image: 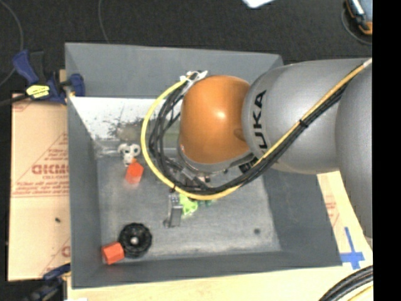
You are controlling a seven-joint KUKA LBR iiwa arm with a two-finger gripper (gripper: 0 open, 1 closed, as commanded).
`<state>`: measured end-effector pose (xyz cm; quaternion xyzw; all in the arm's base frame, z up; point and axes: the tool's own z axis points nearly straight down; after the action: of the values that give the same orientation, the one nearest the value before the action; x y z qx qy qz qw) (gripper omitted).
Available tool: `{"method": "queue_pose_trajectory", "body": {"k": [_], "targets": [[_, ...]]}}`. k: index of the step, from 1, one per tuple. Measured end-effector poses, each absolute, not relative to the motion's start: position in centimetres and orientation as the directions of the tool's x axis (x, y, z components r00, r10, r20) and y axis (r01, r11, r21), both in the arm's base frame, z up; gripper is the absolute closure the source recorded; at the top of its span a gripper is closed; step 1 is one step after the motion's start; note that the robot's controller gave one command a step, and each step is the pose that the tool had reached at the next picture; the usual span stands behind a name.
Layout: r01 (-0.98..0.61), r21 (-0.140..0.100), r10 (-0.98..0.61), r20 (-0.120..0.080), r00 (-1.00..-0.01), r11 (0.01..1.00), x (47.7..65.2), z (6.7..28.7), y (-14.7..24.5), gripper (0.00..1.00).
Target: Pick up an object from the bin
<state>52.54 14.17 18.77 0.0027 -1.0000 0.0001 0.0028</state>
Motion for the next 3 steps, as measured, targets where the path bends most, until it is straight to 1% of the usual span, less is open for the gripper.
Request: {"method": "queue_pose_trajectory", "body": {"k": [1,2,3], "targets": [[0.0,0.001,0.0,-0.003,-1.0,1.0,52.7,19.2,14.1,0.0],[-0.124,0.0,-0.124,0.011,-0.992,0.992,49.3,6.9,19.5,0.0],[-0.562,-0.002,-0.562,-0.01,-0.827,0.827,49.0,14.7,20.2,0.0]]}}
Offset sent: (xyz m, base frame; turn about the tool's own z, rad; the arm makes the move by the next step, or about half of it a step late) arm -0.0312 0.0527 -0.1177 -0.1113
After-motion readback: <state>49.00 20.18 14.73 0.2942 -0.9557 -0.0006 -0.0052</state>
